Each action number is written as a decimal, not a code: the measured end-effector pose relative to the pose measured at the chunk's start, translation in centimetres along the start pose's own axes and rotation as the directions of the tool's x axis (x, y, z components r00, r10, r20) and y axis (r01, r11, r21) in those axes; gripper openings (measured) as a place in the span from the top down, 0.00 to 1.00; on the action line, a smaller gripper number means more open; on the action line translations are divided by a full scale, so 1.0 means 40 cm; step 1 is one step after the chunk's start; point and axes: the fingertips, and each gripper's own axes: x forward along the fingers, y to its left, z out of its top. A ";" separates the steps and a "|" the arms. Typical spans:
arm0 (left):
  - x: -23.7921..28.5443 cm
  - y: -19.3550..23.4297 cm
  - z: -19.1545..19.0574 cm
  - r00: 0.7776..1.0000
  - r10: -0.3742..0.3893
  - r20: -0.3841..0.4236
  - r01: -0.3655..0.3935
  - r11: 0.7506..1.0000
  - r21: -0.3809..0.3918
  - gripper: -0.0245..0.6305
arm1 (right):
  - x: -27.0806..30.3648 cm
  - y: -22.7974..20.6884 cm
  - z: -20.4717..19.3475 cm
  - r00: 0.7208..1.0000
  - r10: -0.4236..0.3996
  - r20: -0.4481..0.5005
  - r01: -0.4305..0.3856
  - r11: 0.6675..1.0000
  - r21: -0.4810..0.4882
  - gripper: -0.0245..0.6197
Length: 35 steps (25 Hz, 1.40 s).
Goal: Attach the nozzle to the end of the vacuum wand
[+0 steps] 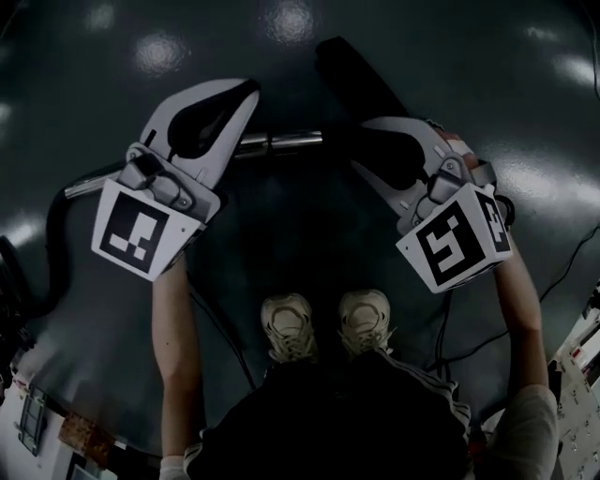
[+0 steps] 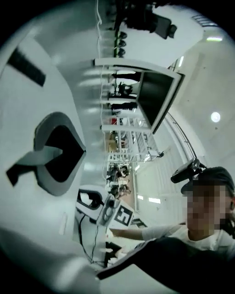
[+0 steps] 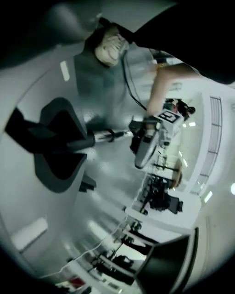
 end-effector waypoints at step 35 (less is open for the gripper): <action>-0.326 -0.285 1.945 0.926 0.360 0.117 -0.340 0.927 -0.160 0.96 | -1.618 -0.497 1.353 0.754 -0.644 0.128 0.238 0.450 0.860 0.95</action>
